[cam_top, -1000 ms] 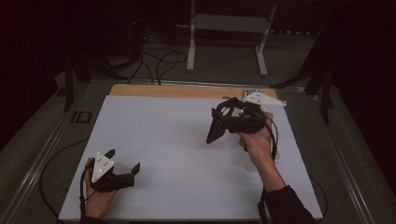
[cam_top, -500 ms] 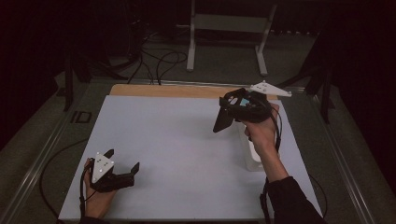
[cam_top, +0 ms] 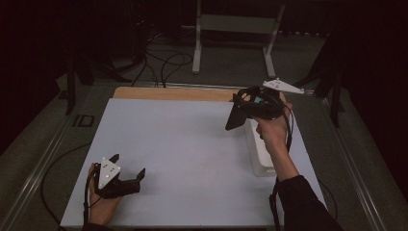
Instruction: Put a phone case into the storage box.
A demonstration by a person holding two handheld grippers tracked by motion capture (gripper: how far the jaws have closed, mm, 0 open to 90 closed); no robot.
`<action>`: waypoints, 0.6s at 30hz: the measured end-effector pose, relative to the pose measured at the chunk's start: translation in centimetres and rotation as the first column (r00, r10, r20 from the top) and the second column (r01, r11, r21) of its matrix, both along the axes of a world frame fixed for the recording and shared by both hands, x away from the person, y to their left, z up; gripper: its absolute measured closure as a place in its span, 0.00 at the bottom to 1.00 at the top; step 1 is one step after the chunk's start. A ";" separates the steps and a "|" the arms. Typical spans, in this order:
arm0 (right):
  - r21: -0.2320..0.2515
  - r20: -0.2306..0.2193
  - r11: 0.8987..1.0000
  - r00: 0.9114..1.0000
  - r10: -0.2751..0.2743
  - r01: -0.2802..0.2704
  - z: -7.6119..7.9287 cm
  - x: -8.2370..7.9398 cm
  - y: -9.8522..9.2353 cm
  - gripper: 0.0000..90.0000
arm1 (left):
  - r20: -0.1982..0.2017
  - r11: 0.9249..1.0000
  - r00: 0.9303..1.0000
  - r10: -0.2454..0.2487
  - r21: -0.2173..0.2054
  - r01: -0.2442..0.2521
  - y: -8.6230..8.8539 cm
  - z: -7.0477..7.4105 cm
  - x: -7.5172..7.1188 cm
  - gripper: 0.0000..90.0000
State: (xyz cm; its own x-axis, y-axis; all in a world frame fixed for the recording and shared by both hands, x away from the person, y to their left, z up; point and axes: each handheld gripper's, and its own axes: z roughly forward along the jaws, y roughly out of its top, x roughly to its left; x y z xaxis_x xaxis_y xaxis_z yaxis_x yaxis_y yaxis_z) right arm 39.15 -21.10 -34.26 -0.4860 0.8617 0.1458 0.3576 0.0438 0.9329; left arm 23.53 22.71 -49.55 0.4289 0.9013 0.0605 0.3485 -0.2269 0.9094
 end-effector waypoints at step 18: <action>-0.025 0.000 0.990 0.990 -0.142 0.142 0.8 2.6 -2.9 0.15 | -0.002 1.000 1.000 -0.002 0.002 0.002 0.0 0.0 0.0 0.00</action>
State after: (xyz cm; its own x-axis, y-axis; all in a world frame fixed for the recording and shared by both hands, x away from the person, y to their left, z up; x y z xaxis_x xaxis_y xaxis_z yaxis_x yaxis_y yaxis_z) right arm 41.75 -24.02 -33.42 -0.3581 0.9254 0.1244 0.3637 0.0155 0.9314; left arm 23.55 22.67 -49.58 0.4312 0.9002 0.0615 0.3495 -0.2294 0.9084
